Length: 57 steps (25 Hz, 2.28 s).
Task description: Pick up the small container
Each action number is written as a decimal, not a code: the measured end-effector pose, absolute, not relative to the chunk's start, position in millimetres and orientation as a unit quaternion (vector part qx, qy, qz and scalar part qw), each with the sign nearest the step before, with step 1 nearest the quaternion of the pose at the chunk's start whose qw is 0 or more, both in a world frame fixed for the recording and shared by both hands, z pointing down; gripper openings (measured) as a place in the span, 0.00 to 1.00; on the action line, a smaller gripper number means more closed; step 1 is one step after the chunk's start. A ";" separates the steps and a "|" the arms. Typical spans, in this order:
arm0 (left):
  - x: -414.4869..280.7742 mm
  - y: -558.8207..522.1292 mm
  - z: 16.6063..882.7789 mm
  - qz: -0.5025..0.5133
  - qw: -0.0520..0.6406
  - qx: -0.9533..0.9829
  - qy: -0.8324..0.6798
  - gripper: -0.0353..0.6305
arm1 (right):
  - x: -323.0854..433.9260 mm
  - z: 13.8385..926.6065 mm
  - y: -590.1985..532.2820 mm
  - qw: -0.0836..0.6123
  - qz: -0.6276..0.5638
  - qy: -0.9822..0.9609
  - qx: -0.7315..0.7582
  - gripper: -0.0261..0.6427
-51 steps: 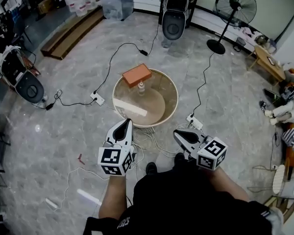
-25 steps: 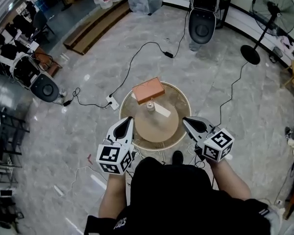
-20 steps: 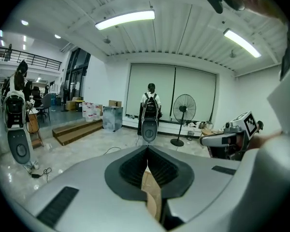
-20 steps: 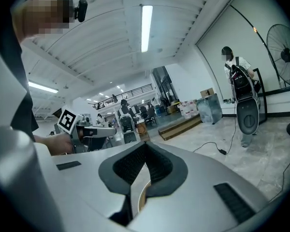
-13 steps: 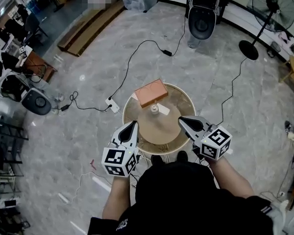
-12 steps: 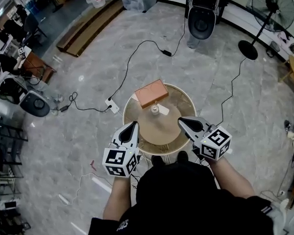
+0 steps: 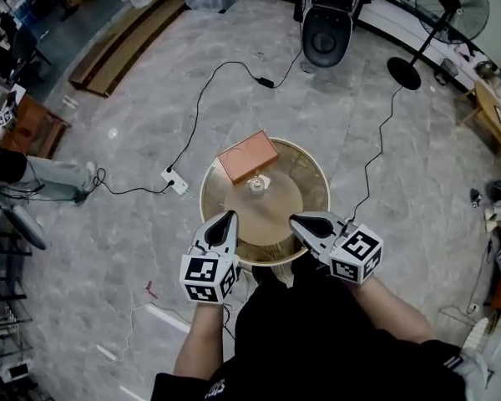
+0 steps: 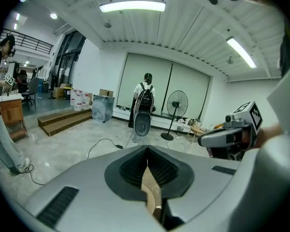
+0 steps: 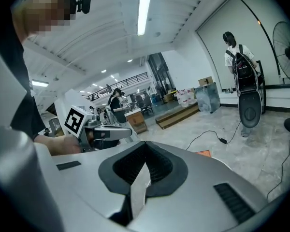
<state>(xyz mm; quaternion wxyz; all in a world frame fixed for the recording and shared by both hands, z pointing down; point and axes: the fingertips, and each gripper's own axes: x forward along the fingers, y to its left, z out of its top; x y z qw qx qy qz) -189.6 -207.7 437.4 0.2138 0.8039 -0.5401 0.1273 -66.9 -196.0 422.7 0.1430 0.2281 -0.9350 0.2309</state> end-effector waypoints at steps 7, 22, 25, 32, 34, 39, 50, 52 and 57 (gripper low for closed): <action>-171.2 -246.5 458.0 0.138 0.225 0.802 -0.535 0.08 | -49.7 443.8 -240.7 0.145 0.243 -0.932 0.228 0.06; -115.8 -311.3 579.3 0.161 0.244 0.798 -0.527 0.08 | -24.3 569.1 -287.3 0.172 0.303 -0.918 0.190 0.06; -116.4 -314.7 606.5 0.163 0.239 0.797 -0.529 0.08 | -30.2 596.7 -285.3 0.181 0.310 -0.916 0.178 0.06; -128.1 -328.9 686.6 0.152 0.249 0.791 -0.537 0.08 | -47.1 660.4 -292.9 0.204 0.305 -0.916 0.159 0.06; -134.5 -337.5 711.0 0.147 0.248 0.788 -0.544 0.08 | -54.3 679.0 -296.4 0.211 0.302 -0.917 0.152 0.06; -138.5 -360.5 769.7 0.144 0.250 0.788 -0.543 0.08 | -62.4 722.3 -311.2 0.223 0.300 -0.917 0.141 0.06; -143.5 -392.4 866.0 0.136 0.254 0.786 -0.547 0.50 | -62.1 810.2 -331.4 0.247 0.329 -0.902 0.129 0.06; -146.7 -396.6 876.7 0.129 0.257 0.786 -0.547 0.53 | -65.4 819.8 -336.1 0.251 0.328 -0.902 0.125 0.06; -145.7 -406.4 901.8 0.140 0.255 0.793 -0.536 0.54 | -67.4 845.4 -347.1 0.259 0.335 -0.896 0.130 0.06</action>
